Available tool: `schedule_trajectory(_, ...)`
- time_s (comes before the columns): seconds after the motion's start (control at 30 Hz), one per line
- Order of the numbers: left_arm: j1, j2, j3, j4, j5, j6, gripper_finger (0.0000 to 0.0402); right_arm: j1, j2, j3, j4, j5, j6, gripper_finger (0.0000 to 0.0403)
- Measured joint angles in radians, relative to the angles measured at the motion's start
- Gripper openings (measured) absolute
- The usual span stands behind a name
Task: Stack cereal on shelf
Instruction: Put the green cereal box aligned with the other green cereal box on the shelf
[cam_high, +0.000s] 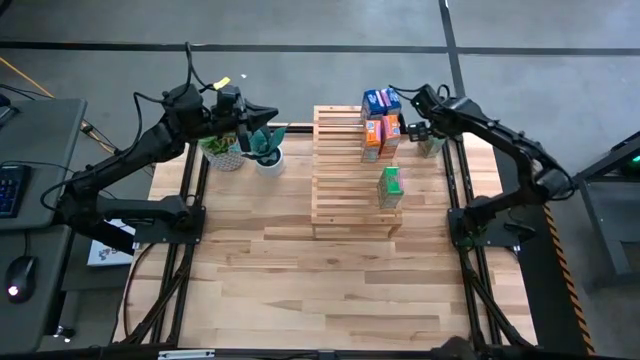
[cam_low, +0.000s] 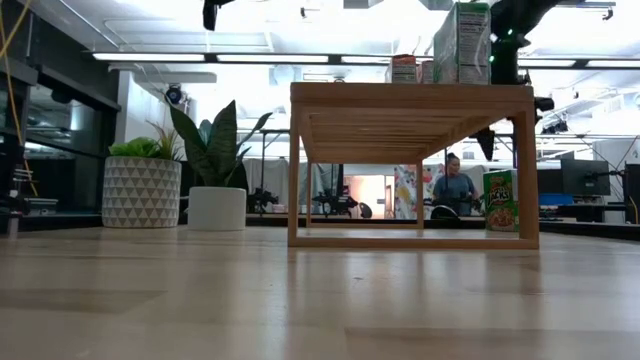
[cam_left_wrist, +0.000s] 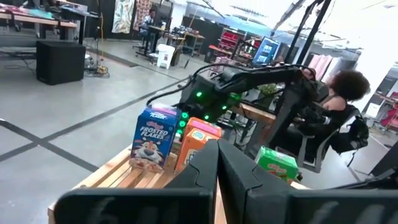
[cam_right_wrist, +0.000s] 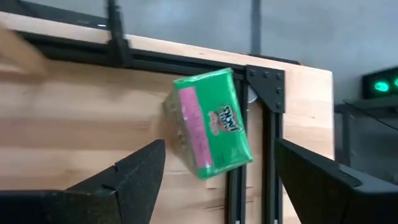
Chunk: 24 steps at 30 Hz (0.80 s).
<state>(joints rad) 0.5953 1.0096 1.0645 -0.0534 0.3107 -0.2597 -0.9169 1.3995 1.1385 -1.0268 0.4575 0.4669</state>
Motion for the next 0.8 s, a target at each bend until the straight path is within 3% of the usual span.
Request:
schedule_trajectory(0.37,-0.001,0.0,0.0,0.0,0.0,-0.001,0.0,-0.027,0.128,-0.007,0.029,0.026,0.033,0.0294)
schedule_trajectory(0.8,-0.001,0.0,0.0,0.008,0.0,-0.001,0.0,-0.039,0.132,-0.008,0.054,-0.018,0.022,0.0294)
